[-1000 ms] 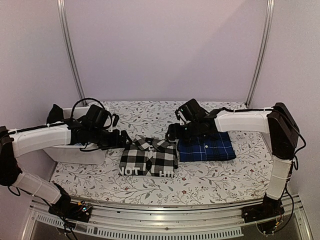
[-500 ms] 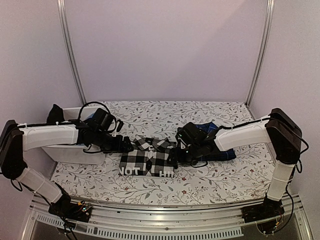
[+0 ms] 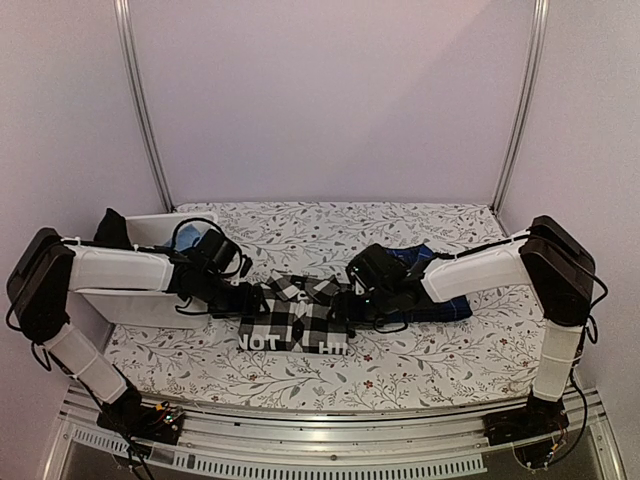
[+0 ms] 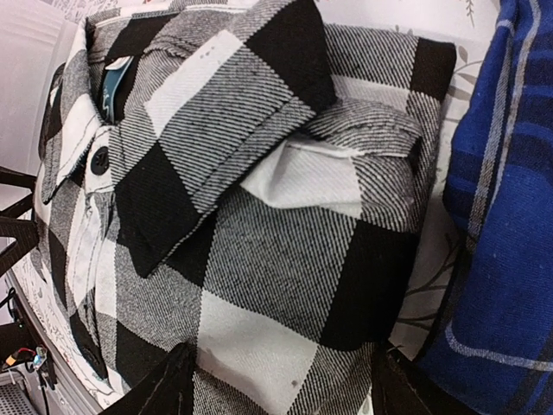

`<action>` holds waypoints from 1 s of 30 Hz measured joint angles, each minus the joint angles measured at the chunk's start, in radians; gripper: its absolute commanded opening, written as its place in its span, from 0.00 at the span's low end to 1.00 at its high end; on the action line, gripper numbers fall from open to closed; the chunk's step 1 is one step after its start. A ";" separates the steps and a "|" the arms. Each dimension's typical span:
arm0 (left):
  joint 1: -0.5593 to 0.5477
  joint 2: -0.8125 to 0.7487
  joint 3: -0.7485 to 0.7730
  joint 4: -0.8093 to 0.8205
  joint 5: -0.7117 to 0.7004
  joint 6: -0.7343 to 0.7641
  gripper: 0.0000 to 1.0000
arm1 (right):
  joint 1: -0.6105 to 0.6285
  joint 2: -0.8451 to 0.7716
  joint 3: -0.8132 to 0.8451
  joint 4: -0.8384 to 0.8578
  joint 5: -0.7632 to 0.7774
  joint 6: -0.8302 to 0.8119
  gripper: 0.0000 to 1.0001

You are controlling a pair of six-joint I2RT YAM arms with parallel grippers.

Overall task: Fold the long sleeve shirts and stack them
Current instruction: Pick up the square-folded shirt from the center of the board.

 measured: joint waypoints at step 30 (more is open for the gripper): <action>-0.011 0.086 0.042 0.006 0.025 -0.066 0.00 | 0.027 0.114 0.216 -0.072 -0.014 -0.042 0.00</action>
